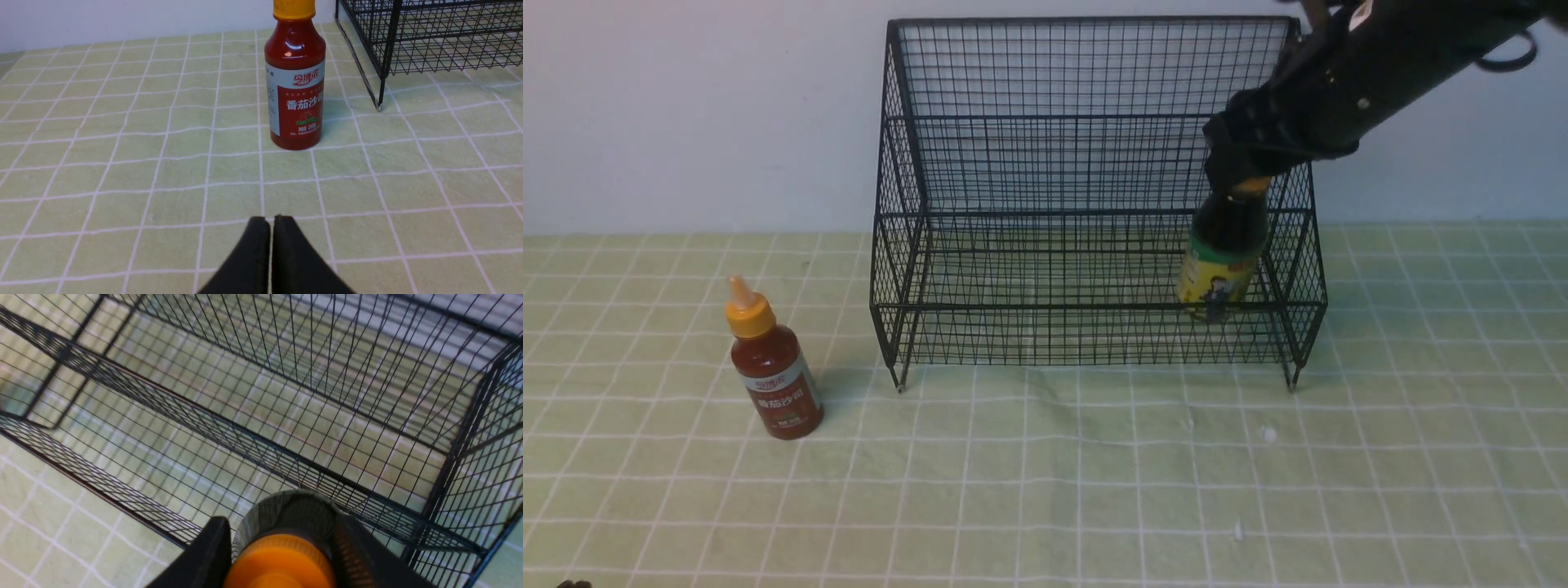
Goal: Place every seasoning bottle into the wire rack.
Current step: Use the right arm to put the condiment bottle back on the shelf, then use the left arm to grab the condiment bottle closest to it
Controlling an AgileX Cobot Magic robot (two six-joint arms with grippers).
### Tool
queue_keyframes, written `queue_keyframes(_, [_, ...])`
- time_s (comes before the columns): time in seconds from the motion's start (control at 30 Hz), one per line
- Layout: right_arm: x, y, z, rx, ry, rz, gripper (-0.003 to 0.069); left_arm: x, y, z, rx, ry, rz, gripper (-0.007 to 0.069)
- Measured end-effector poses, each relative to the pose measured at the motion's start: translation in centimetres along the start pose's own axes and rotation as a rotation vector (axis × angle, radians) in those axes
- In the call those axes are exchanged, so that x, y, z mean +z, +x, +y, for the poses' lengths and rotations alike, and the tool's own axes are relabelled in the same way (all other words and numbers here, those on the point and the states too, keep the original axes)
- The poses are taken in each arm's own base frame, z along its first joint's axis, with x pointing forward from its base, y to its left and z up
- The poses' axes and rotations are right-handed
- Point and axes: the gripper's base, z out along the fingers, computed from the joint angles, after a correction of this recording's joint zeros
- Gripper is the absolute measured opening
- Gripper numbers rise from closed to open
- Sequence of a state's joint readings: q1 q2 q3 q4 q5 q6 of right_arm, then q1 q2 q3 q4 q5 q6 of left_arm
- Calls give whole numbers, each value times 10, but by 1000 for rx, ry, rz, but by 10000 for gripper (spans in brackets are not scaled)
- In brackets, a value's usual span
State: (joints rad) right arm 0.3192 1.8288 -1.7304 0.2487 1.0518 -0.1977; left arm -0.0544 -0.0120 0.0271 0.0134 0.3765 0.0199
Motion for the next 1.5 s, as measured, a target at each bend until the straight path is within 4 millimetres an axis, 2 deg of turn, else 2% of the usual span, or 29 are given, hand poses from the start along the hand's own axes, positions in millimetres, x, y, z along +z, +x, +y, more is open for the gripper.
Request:
queue_keyframes(0.13, [20, 4, -4, 0, 5, 47, 298, 0, 0, 0, 0, 0, 0, -7])
queue_keyframes(0.3, [30, 7, -6, 3, 5, 79, 298, 0, 0, 0, 0, 0, 0, -7])
queue_keyframes(0.4, [25, 6, -5, 19, 5, 70, 385, 0, 0, 0, 0, 0, 0, -7])
queue_keyframes(0.5, [9, 4, -2, 36, 7, 51, 460, 0, 0, 0, 0, 0, 0, -7])
queue_keyframes(0.57, [-8, 3, 0, 31, 17, 27, 494, 0, 0, 0, 0, 0, 0, -7])
queue_keyframes(0.6, [-26, 1, 3, 22, 26, -1, 505, 0, 0, 0, 0, 0, 0, -7])
queue_keyframes(0.63, [-29, 1, 3, 20, 28, -8, 506, 0, 0, 0, 0, 0, 0, -7])
queue_keyframes(0.7, [-77, 1, 9, 0, 65, -91, 507, 0, 0, 0, 0, 0, 0, -7])
queue_keyframes(0.8, [-134, 7, 17, -15, 105, -189, 471, 0, 0, 0, 0, 0, 0, -7])
queue_keyframes(0.83, [-167, 14, 22, -22, 125, -251, 442, 0, 0, 0, 0, 0, 0, -7])
queue_keyframes(0.87, [-171, 15, 23, -23, 132, -260, 436, 0, 0, 0, 0, 0, 0, -7])
queue_keyframes(0.9, [-205, 25, 28, -27, 157, -330, 384, 0, 0, 0, 0, 0, 0, -7])
queue_keyframes(0.93, [-214, 28, 29, -28, 162, -350, 377, 0, 0, 0, 0, 0, 0, -7])
queue_keyframes(1.0, [-264, 49, 36, -14, 204, -461, 285, 0, 0, 0, 0, 0, 0, -7])
queue_keyframes(1.07, [-302, 70, 42, 12, 227, -555, 192, 0, 0, 0, 0, 0, 0, -7])
queue_keyframes(1.1, [-327, 90, 47, 34, 233, -623, 127, 0, 0, 0, 0, 0, 0, -7])
queue_keyframes(1.17, [-354, 122, 53, 55, 228, -711, 46, 0, 0, 0, 0, 0, 0, -7])
queue_keyframes(1.23, [-369, 154, 58, 69, 220, -783, 11, 0, 0, 0, 0, 0, 0, -7])
queue_keyframes(1.27, [-377, 177, 61, 70, 214, -851, -1, 0, 0, 0, 0, 0, 0, -7])
queue_keyframes(1.3, [-378, 185, 62, 72, 211, -868, -3, 0, 0, 0, 0, 0, 0, -7])
queue_keyframes(1.4, [-369, 243, 64, 60, 199, -1004, -12, 0, 0, 0, 0, 0, 0, -7])
queue_keyframes(1.47, [-352, 273, 63, 58, 186, -1079, -12, 0, 0, 0, 0, 0, 0, -7])
queue_keyframes(1.5, [-341, 303, 64, 61, 168, -1174, -12, 0, 0, 0, 0, 0, 0, -7])
